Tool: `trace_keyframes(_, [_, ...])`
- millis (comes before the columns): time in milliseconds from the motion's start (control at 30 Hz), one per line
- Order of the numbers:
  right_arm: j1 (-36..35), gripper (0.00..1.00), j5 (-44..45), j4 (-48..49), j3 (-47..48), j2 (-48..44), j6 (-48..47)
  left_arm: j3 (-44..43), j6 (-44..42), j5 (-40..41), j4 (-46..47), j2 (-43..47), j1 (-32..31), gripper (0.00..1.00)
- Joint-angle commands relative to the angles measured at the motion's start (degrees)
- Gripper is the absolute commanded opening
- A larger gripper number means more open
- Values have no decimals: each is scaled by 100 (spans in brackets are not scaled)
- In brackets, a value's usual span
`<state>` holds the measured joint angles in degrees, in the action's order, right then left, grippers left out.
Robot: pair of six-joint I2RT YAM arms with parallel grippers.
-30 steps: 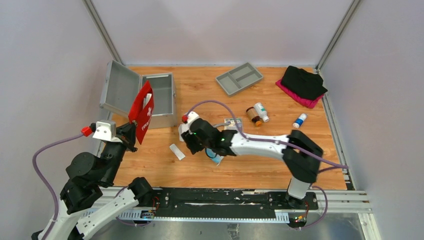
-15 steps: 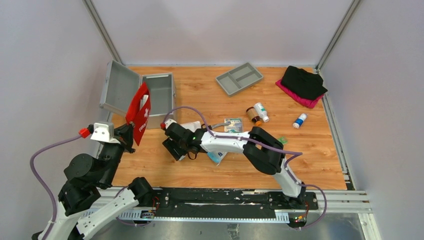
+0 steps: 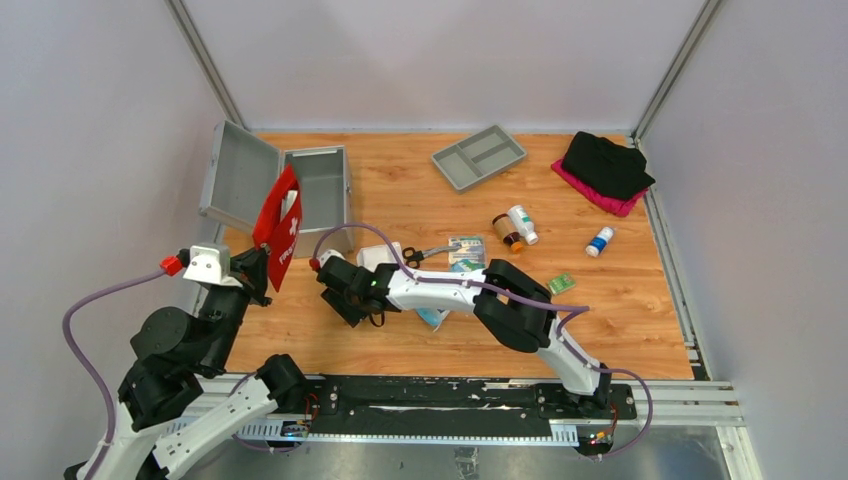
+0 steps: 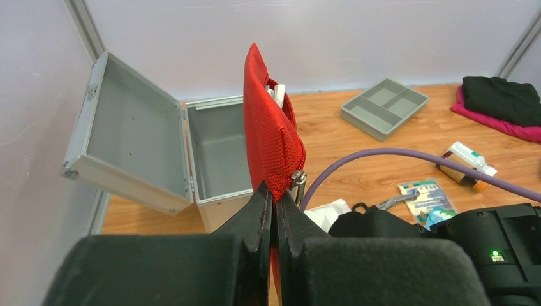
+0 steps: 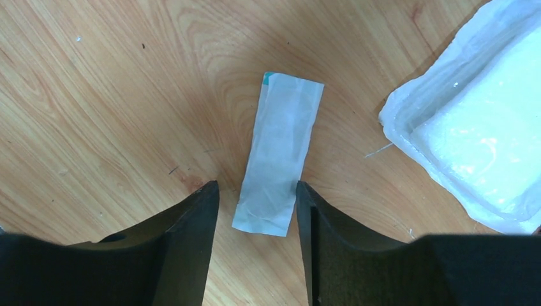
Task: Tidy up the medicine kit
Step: Pick up the medical item at the center of the board.
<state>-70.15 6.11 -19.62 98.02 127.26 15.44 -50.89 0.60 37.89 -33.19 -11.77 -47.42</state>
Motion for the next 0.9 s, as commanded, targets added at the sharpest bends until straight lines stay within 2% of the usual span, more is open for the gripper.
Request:
trace_keyframes(0, [-65, 50, 300, -633, 52, 230, 6, 75, 17, 42, 170, 69, 22, 0])
trace_keyframes(200, [-65, 30, 512, -716, -72, 151, 63, 132, 43, 47, 181, 105, 22, 0])
trace_keyframes(433, [3, 14, 321, -183, -572, -403, 45, 198, 29, -10, 171, 48, 22, 0])
trace_keyframes(600, [62, 6, 533, 597, -1549, -1369, -167, 220, 66, -146, 167, -10, 22, 0])
trace_keyframes(700, [110, 1, 752, 1245, -2439, -2260, -398, 212, 106, -253, 175, -72, 22, 0])
trace_keyframes(867, [207, 0, 1065, 2229, -3755, -3799, -1026, 241, 176, -562, 269, -219, 22, 0])
